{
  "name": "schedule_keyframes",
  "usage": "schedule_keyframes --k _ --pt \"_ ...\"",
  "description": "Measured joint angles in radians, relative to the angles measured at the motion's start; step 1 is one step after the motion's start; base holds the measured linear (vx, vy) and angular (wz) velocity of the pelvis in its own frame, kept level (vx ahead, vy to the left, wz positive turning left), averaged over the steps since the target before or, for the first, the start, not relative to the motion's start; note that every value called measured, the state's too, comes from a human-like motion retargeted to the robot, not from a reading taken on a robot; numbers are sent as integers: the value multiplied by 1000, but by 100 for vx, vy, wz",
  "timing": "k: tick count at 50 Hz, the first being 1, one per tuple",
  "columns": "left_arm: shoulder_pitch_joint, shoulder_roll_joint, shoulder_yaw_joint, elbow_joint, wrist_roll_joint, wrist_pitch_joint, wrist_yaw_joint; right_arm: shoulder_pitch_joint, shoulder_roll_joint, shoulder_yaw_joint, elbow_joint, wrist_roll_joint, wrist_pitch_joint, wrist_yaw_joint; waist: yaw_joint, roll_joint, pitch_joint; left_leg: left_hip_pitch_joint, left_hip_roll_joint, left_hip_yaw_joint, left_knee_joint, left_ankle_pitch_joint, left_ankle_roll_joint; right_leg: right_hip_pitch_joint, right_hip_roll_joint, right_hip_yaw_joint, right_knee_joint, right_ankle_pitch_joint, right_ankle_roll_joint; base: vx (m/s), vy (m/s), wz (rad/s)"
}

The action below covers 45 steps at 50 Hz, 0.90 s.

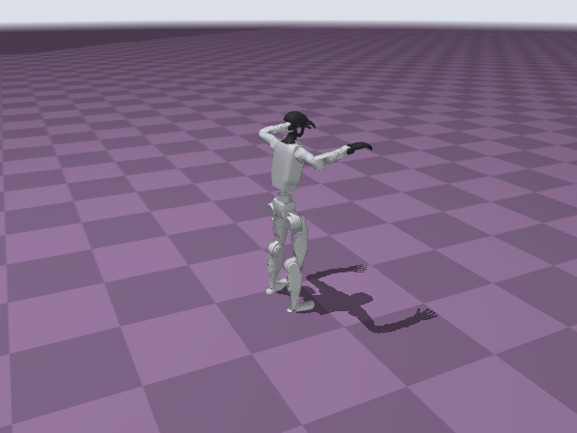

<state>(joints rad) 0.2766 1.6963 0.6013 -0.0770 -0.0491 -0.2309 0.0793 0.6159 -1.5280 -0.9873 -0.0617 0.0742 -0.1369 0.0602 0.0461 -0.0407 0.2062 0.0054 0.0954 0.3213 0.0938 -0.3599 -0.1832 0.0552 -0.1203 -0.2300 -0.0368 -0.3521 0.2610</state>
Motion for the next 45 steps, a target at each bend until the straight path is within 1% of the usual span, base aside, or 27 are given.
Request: schedule_keyframes --k 7,15,19,25,34,36,38,40,43,45 --pt "-20 8 -33 -2 8 1 -10 -56 -9 58 8 15 0 6 -2 3 -10 -2 2 1 13 0 3 6 -2 -1 -5 7 -6 0 1 0" --pt "-35 5 -59 -4 4 6 -22 -84 -6 104 -6 14 5 13 -1 9 -15 1 5 4 27 -8 6 14 -1 4 -2 3 -31 0 2 -1" --pt "-39 8 -66 -1 5 4 -22 -93 -7 116 -6 14 6 21 5 10 -20 -3 1 9 32 -7 5 7 -6 15 -3 10 -17 0 0 0" --pt "-47 9 -74 -2 2 -1 -8 -108 -9 136 1 12 6 17 5 16 -31 -4 1 14 35 -2 -3 6 -8 21 -5 15 -17 0 0 0" --pt "-50 -19 -78 -8 -17 -2 7 -119 -4 158 -9 11 4 16 6 23 -53 2 5 25 45 15 1 11 -12 9 3 20 -25 5 3 -6" --pt "-48 -25 -82 -16 -30 0 4 -119 1 159 -12 12 4 12 8 27 -57 4 9 24 50 32 2 15 -12 2 6 22 -32 9 3 -5" --pt "-50 -26 -92 -26 -40 2 0 -118 7 159 -14 11 3 8 10 34 -63 5 16 16 49 88 1 21 -5 -2 10 25 -45 10 3 2" --pt "-56 -18 -105 -36 -30 6 -5 -118 12 159 -13 12 2 8 9 40 -67 5 19 1 48 148 1 28 0 -3 13 42 -58 11 3 13" --pt "-80 -10 -128 -49 -11 10 -8 -131 19 168 -6 18 4 14 0 31 -70 8 4 -15 56 150 17 35 -15 -7 18 120 -59 11 2 25" --pt "-101 -8 -149 -57 -1 9 2 -150 20 192 -1 18 -17 -3 -1 22 -78 13 -10 -18 44 159 41 27 -28 -7 32 157 -69 10 2 14"
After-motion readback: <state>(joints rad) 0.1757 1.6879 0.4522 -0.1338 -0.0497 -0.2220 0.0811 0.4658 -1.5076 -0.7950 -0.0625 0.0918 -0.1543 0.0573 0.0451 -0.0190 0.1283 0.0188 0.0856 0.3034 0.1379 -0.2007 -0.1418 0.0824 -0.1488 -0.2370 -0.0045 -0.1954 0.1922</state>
